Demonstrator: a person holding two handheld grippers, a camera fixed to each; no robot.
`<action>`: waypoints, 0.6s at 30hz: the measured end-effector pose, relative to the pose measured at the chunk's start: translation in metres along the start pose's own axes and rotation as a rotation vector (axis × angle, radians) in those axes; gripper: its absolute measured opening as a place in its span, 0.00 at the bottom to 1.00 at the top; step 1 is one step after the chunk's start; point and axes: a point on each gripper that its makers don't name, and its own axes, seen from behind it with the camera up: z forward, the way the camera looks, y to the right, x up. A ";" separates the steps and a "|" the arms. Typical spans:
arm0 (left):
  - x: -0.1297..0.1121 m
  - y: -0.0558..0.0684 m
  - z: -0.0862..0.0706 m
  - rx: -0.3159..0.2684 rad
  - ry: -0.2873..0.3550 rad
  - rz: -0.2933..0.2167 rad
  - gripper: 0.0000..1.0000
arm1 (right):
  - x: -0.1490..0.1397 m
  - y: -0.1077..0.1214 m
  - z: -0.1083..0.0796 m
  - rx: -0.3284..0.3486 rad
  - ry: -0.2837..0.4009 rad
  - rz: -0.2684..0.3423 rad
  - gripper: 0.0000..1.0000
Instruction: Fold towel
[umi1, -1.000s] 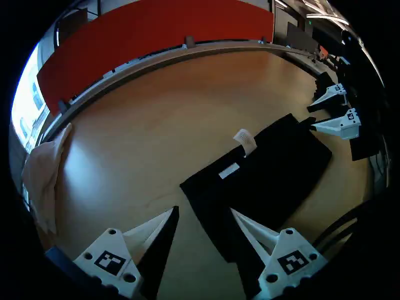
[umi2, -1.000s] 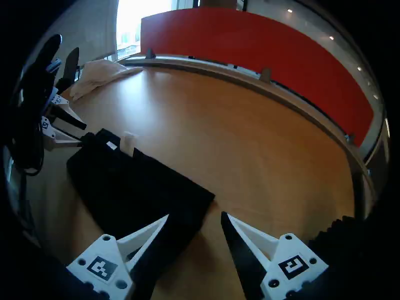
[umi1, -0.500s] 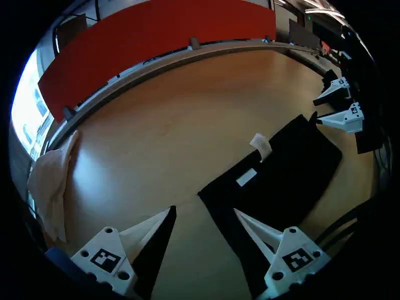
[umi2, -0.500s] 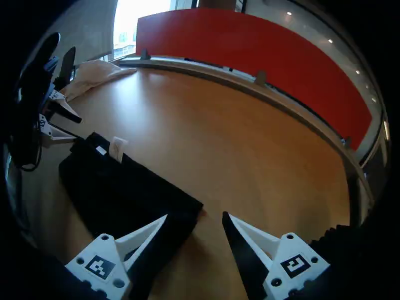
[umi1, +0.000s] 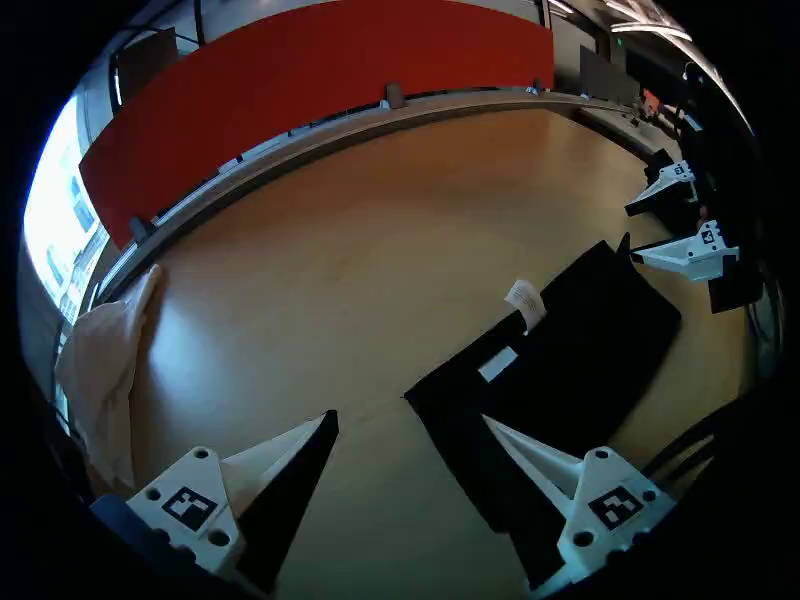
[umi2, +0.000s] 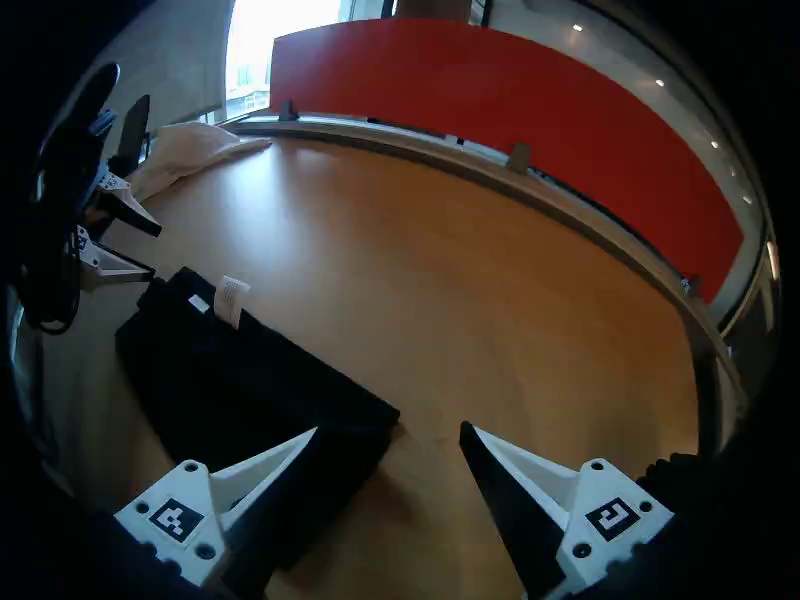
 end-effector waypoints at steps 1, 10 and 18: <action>0.000 0.000 0.000 0.001 0.000 0.000 0.97 | 0.000 0.000 -0.001 0.001 0.001 -0.002 1.00; -0.006 -0.001 -0.010 0.009 0.004 -0.024 0.97 | 0.002 -0.010 -0.005 0.014 0.016 -0.009 1.00; -0.024 -0.007 -0.030 0.029 0.008 -0.088 0.97 | 0.008 -0.025 -0.004 0.037 0.026 -0.026 1.00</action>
